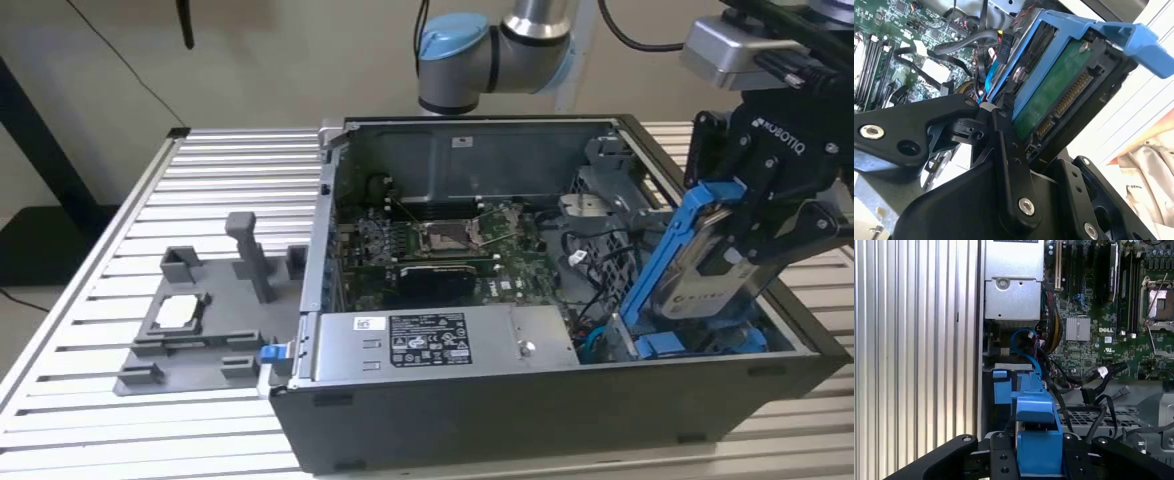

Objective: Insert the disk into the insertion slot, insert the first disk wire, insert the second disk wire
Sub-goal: 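Insert the disk into the insertion slot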

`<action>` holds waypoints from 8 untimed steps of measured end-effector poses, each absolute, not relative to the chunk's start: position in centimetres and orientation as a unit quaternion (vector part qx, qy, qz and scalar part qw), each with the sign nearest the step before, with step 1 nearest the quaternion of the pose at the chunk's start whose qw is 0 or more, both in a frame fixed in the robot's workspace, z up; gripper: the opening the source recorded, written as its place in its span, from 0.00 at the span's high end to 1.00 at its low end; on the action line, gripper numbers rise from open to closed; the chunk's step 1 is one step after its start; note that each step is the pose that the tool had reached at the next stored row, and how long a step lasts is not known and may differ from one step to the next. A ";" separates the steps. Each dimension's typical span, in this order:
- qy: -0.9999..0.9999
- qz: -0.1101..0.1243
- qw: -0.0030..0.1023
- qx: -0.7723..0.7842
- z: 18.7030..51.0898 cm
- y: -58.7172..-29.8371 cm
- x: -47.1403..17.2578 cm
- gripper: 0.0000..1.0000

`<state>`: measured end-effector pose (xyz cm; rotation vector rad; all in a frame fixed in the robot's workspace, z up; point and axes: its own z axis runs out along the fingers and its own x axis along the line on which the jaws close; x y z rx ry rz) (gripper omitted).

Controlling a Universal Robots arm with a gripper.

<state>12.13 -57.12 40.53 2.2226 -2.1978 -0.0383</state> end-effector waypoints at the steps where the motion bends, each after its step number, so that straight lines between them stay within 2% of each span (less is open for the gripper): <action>1: -0.703 -0.012 0.008 0.711 40.5 -57.1 12.1 0.67; 8: -0.703 -0.008 0.017 0.711 41.2 -57.1 12.2 0.67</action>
